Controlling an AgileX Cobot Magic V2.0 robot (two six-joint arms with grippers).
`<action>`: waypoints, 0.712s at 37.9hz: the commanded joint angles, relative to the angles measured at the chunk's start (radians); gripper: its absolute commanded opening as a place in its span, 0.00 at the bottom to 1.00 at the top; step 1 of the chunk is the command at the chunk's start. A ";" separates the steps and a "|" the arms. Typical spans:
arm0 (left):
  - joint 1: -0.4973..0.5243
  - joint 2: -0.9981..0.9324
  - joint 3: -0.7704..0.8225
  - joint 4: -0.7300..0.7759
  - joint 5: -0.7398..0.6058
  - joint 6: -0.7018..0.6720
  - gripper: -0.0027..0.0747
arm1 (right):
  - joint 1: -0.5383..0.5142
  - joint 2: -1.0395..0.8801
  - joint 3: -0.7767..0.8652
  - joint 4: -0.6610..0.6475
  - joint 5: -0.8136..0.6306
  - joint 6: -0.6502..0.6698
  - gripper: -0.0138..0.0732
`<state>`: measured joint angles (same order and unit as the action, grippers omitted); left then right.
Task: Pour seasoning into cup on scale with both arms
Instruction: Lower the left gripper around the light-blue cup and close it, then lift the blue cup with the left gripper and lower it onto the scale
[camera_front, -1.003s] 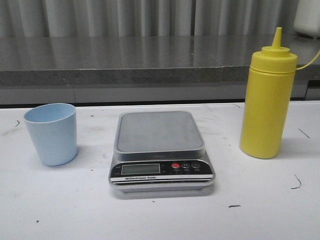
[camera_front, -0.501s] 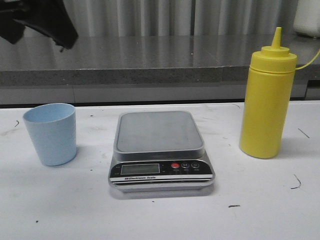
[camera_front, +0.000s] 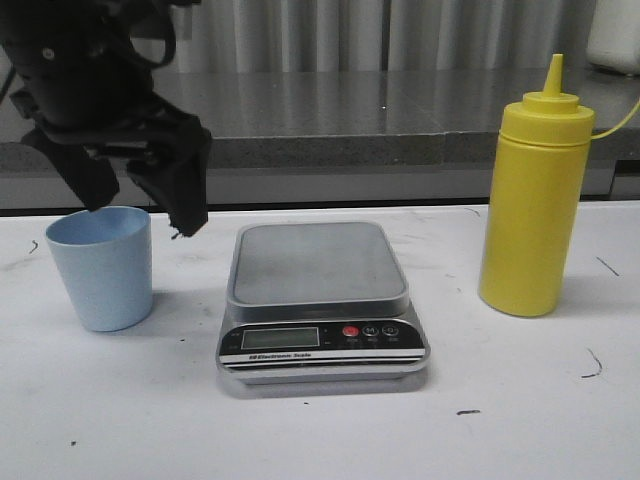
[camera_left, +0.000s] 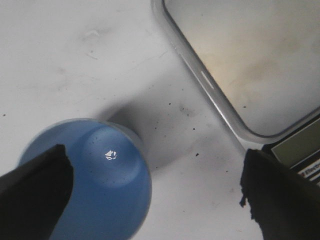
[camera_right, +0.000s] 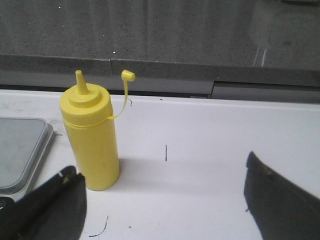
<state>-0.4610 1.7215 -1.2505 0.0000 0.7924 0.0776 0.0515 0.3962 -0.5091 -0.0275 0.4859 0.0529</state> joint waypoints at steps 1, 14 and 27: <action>-0.007 0.006 -0.039 0.006 -0.016 0.002 0.79 | -0.005 0.014 -0.037 -0.011 -0.085 -0.002 0.91; -0.007 0.046 -0.039 0.012 0.006 0.002 0.41 | -0.005 0.014 -0.037 -0.011 -0.085 -0.002 0.91; -0.007 0.046 -0.048 0.030 0.052 0.004 0.01 | -0.005 0.014 -0.037 -0.011 -0.084 -0.002 0.91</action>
<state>-0.4610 1.8091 -1.2614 0.0191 0.8260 0.0791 0.0515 0.3962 -0.5107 -0.0275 0.4855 0.0529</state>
